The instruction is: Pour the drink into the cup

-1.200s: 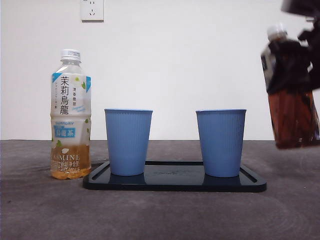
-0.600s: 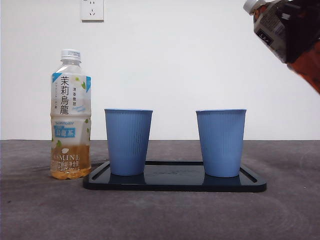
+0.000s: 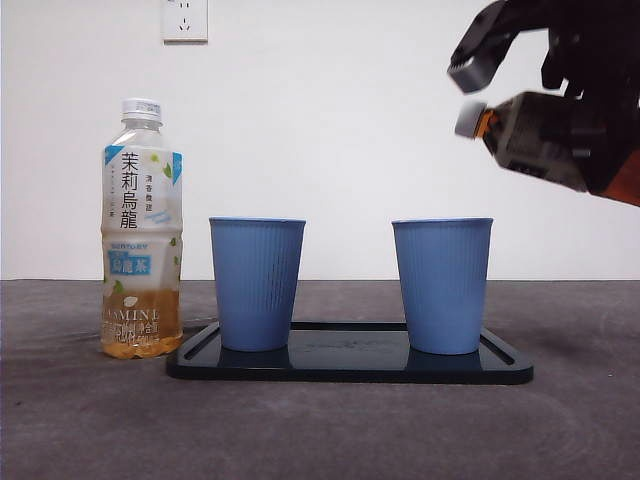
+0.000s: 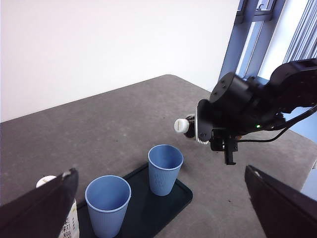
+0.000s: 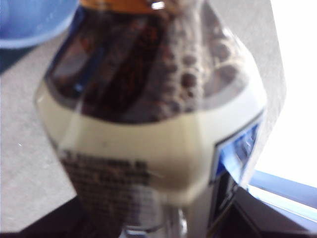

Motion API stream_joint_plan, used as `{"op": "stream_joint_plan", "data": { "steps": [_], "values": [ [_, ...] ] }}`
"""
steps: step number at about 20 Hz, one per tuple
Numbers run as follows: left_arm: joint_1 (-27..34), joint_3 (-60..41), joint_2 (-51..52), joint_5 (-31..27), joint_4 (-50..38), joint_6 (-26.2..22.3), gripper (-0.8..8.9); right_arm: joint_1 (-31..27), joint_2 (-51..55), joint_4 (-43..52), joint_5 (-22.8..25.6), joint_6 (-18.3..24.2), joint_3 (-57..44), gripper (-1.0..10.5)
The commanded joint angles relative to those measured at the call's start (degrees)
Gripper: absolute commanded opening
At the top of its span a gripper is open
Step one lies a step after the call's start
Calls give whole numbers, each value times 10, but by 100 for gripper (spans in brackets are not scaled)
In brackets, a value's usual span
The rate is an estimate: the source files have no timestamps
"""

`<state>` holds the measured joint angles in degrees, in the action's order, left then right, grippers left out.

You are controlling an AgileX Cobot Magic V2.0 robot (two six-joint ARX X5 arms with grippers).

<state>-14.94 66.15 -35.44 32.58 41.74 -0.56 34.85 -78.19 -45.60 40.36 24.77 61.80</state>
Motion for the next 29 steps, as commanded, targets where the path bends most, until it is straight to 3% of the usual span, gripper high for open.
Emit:
{"op": "stream_joint_plan", "data": {
  "steps": [1,6,12,29],
  "values": [
    [-3,11,0,2,-6,-5,560,13,-16,14,37,29,21,202],
    [-3,11,0,2,-6,-5,560,28,-37,14,66,62,21,202],
    [-6,11,0,2,-6,-5,560,31,-65,14,142,83,21,201],
    [-9,11,0,2,-7,-5,560,33,-68,14,141,78,21,199]
  ]
}}
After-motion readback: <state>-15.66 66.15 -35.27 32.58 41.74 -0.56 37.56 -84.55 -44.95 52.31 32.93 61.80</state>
